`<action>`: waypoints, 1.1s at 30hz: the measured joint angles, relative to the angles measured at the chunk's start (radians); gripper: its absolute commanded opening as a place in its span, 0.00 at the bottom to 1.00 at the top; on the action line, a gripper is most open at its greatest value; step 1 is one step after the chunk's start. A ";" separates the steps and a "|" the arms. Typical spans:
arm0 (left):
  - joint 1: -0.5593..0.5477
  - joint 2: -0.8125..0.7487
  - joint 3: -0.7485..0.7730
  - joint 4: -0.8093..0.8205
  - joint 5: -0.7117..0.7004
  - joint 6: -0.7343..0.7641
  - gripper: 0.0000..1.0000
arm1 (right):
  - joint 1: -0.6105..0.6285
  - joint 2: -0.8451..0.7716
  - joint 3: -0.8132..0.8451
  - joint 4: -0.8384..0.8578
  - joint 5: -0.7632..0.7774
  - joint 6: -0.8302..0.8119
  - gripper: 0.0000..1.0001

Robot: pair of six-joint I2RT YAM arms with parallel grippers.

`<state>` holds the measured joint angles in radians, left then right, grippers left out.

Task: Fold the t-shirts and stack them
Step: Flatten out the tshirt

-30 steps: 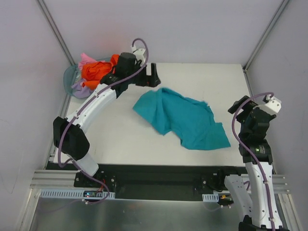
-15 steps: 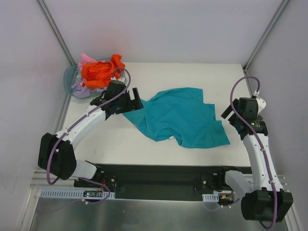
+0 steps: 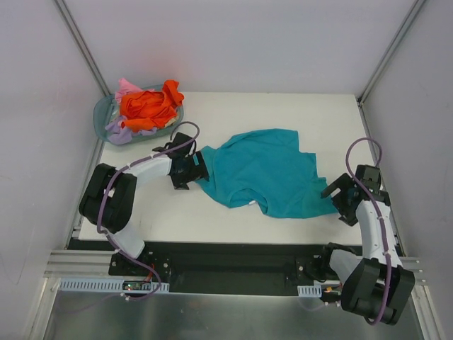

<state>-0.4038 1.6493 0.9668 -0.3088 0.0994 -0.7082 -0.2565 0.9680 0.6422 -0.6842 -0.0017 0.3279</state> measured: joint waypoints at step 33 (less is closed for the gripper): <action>-0.001 0.007 0.141 0.026 -0.033 -0.004 0.00 | 0.092 0.439 0.109 0.398 -0.275 0.088 0.01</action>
<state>-0.4046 1.6566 1.1076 -0.2825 0.0662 -0.7120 -0.1646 1.4067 0.7509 -0.2863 -0.2771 0.4160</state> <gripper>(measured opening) 0.010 0.032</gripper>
